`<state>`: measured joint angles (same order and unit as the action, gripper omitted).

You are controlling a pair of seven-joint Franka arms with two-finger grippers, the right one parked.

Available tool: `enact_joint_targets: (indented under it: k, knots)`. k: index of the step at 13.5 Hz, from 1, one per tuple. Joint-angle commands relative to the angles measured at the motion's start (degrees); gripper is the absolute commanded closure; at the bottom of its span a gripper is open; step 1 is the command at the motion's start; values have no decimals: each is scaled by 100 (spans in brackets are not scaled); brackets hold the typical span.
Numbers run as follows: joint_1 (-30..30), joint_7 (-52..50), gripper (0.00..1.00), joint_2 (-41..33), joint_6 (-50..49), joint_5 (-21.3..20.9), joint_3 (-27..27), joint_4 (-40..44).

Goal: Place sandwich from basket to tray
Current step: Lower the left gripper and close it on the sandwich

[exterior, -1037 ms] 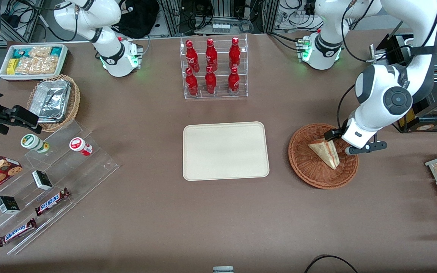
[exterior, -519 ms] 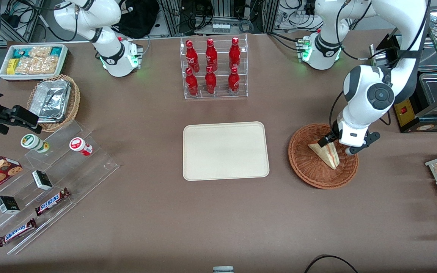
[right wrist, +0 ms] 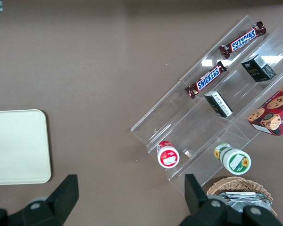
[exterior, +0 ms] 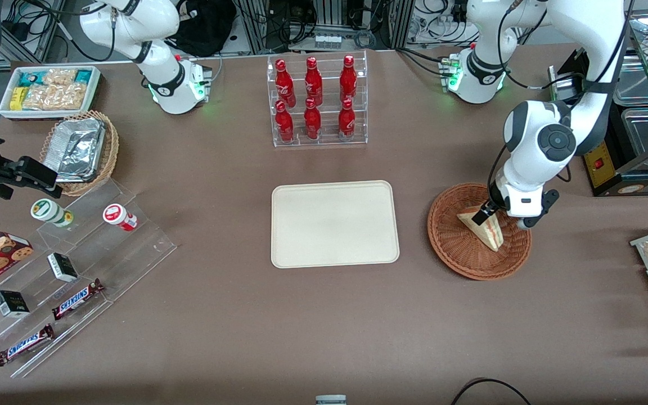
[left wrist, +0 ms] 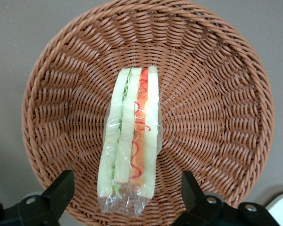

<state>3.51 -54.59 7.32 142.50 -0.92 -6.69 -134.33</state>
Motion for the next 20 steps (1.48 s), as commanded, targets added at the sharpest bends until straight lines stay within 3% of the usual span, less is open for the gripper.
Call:
enact_joint_targets:
  k: [1, 4, 5, 6, 7, 14, 16, 20]
  knots:
    - [9, -192, 0, 190, 313, -75, 10, -50]
    - [-17, -201, 4, 358, 454, -75, 19, -50]
    - [-17, -219, 24, 367, 480, -67, 19, -50]
    - [-17, -323, 62, 376, 481, -58, 19, -50]
    - [-17, -376, 84, 376, 481, -66, 19, -50]
    - [35, -298, 91, 60, 140, -84, 10, 55]
    - [35, -289, 92, -107, -692, -206, -121, 414]
    - [35, 122, 92, 128, -2969, -365, -559, 1942]
